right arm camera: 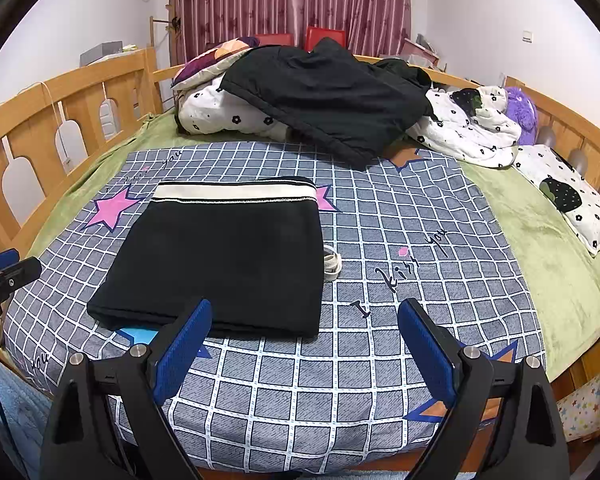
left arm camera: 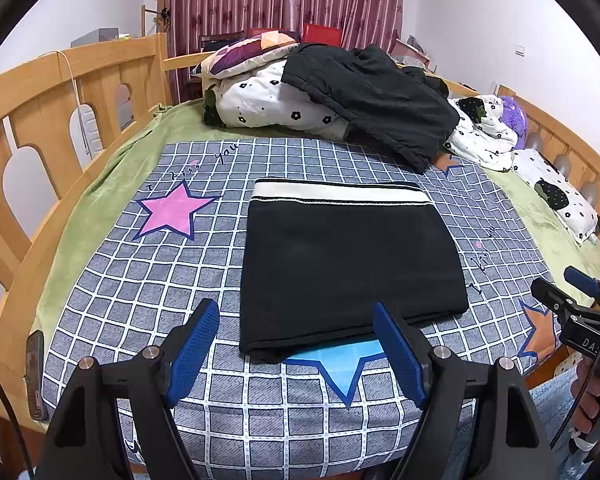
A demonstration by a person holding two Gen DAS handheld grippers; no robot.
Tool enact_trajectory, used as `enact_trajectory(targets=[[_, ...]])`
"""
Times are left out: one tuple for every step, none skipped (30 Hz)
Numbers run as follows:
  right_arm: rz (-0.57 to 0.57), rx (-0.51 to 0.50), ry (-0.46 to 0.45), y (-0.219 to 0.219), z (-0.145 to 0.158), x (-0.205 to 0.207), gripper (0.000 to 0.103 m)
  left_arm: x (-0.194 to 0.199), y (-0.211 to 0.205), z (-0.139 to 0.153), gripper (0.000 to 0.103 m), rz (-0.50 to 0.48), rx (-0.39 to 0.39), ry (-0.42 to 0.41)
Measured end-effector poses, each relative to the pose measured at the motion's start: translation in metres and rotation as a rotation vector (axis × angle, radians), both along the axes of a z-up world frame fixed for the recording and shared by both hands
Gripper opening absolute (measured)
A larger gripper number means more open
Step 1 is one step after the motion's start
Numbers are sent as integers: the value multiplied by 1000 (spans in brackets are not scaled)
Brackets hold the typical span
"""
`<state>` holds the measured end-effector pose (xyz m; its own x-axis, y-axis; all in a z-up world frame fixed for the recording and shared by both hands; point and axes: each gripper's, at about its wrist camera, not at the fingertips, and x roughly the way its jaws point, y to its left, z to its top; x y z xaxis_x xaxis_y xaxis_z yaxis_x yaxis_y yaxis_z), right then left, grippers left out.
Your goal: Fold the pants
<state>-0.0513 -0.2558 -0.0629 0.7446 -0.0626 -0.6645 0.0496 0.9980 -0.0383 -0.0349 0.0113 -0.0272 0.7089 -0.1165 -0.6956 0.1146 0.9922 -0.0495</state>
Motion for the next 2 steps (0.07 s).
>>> enact_trajectory(targets=[[1,0,1,0,-1,0,93,0,0,0,78,4,4,0],[1,-1,1,0,-1,0,93,-1,0,1,78,12,9,-1]])
